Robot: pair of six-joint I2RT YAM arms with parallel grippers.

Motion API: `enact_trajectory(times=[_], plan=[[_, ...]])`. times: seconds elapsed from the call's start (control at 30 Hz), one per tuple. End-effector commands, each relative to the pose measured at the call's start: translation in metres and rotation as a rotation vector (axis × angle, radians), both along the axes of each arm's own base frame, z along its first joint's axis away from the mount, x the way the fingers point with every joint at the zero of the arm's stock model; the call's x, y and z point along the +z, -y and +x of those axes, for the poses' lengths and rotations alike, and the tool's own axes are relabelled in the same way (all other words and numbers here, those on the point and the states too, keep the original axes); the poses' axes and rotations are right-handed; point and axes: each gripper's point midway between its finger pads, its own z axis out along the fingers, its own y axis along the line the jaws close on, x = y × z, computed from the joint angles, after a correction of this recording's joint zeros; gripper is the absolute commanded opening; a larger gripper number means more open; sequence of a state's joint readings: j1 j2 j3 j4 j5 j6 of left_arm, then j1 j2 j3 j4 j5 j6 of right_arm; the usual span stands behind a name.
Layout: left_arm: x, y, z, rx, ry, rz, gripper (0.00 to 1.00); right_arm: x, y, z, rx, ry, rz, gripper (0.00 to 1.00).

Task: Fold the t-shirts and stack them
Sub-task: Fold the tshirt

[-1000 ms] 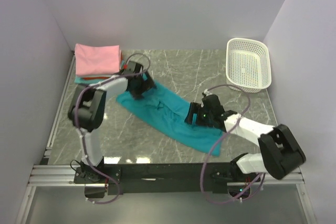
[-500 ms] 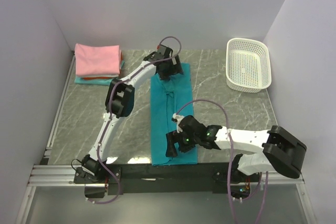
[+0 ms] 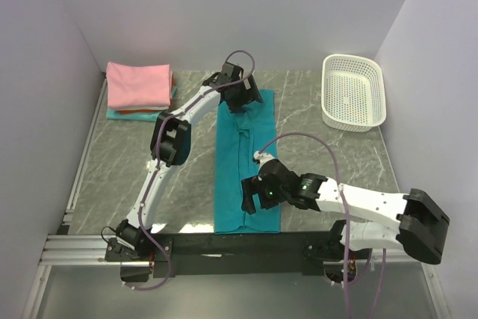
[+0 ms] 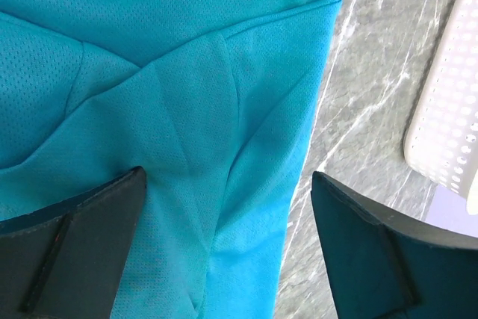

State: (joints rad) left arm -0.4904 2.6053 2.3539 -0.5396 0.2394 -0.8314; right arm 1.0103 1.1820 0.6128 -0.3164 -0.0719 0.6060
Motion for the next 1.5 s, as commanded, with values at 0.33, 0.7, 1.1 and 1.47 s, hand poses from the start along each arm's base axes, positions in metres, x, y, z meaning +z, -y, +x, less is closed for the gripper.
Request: enact_trajectory(times=[0.33, 0.7, 1.1, 1.47], plan=[[0.219, -0.028, -0.067, -0.012, 0.332, -0.001, 0.99, 0.067, 0.042, 0.029, -0.341, 0.182, 0.155, 0.97], [0.122, -0.106, -0.256, 0.093, 0.123, 0.112, 1.0, 0.055, 0.055, 0.006, -0.291, 0.144, 0.23, 0.97], [-0.005, -0.139, -0.438, 0.023, -0.278, 0.115, 0.94, 0.022, 0.059, -0.018, -0.248, 0.035, 0.219, 0.95], [-0.022, -0.119, -0.471, -0.127, -0.344, 0.073, 0.49, 0.0, 0.055, -0.029, -0.25, -0.055, 0.196, 0.84]])
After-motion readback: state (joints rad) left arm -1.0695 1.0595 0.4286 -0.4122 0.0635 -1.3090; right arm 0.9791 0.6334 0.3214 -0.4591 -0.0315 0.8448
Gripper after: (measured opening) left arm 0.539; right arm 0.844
